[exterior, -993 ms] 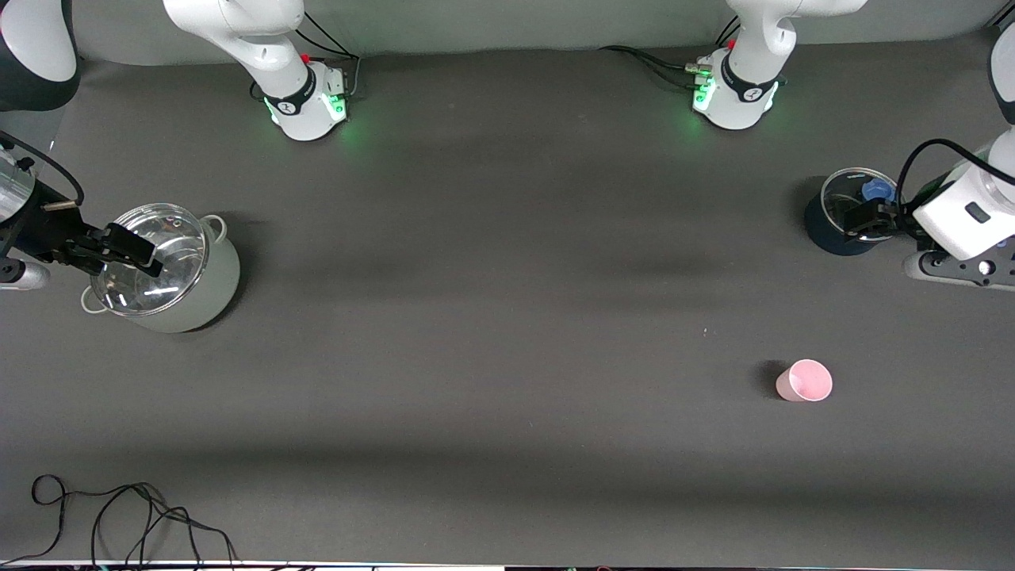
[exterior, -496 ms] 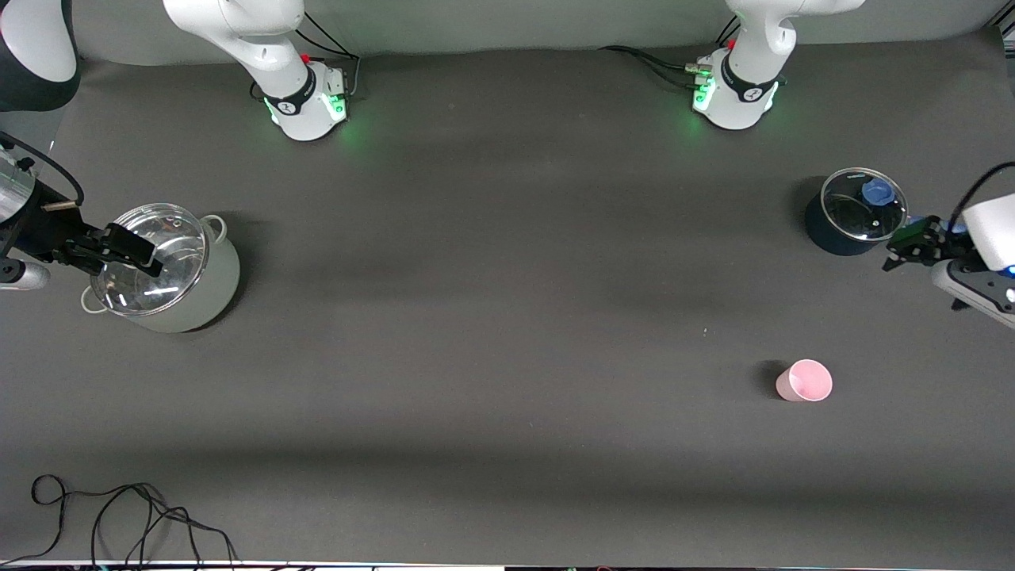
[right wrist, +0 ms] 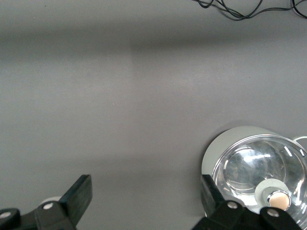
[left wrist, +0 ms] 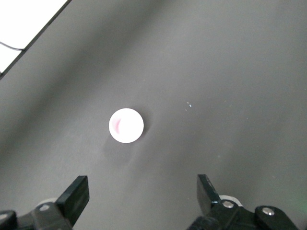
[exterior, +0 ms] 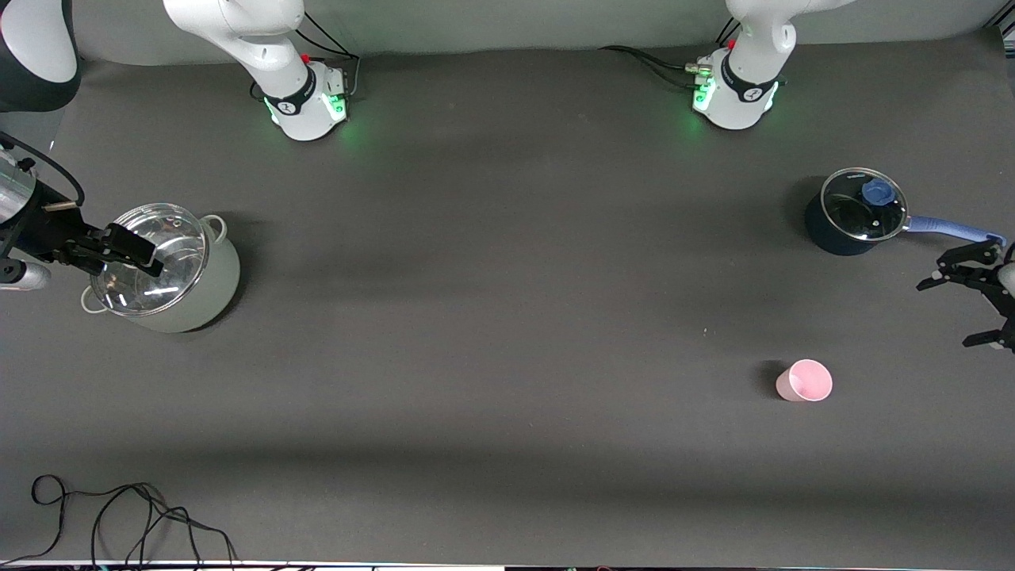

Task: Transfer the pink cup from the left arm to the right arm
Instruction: 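Move the open left gripper down toward the pink cup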

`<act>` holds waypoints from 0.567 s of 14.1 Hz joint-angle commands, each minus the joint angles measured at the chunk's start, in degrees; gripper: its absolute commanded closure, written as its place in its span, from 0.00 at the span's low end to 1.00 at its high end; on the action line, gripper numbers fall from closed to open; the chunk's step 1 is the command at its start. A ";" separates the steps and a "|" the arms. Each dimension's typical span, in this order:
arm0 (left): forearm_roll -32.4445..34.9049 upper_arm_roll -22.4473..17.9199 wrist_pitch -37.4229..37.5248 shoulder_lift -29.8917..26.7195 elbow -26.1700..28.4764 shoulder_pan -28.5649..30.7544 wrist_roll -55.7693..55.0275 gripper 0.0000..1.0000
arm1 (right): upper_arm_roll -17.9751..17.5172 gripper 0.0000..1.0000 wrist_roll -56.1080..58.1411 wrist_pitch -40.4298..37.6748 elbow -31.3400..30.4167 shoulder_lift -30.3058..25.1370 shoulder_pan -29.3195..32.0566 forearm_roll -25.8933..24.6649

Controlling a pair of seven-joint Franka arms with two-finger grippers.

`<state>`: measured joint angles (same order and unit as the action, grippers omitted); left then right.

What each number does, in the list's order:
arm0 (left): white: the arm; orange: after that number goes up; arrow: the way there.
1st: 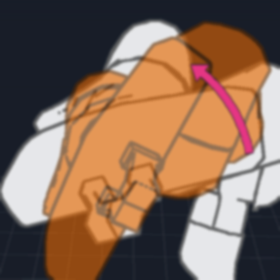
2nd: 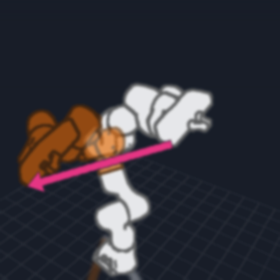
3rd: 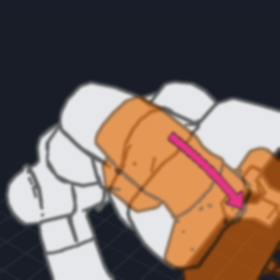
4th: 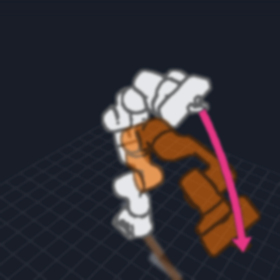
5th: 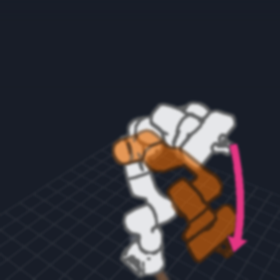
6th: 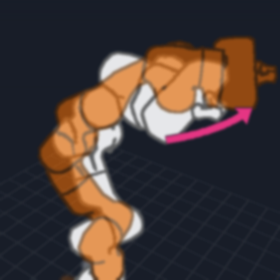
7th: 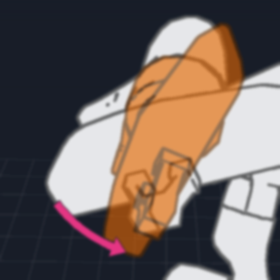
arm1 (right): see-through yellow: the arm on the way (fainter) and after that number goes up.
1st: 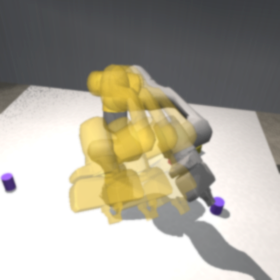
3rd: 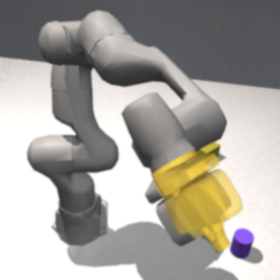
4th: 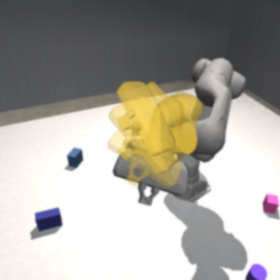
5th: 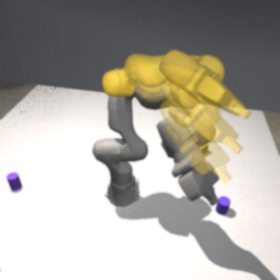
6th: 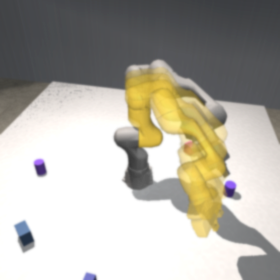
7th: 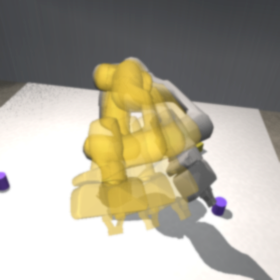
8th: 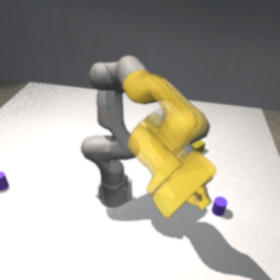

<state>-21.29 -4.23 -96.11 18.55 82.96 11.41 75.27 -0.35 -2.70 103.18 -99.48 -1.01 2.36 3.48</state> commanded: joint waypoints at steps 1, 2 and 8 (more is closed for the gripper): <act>-5.94 0.28 1.36 4.46 -1.49 3.61 8.12 0.00 | 0.18 0.00 -0.64 0.09 -0.89 -1.19 0.01 1.26; -7.52 0.36 1.62 5.87 -1.40 4.84 9.35 0.00 | 0.18 0.00 -0.64 0.09 -0.89 -1.27 -0.07 1.26; -20.08 0.45 4.61 13.78 -1.31 11.25 27.26 0.00 | 0.18 0.00 -0.64 0.09 -0.89 -1.27 0.01 1.26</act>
<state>-37.49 -4.20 -93.62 30.00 82.98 20.45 96.69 -0.34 -2.71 103.18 -99.51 -1.05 2.39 3.51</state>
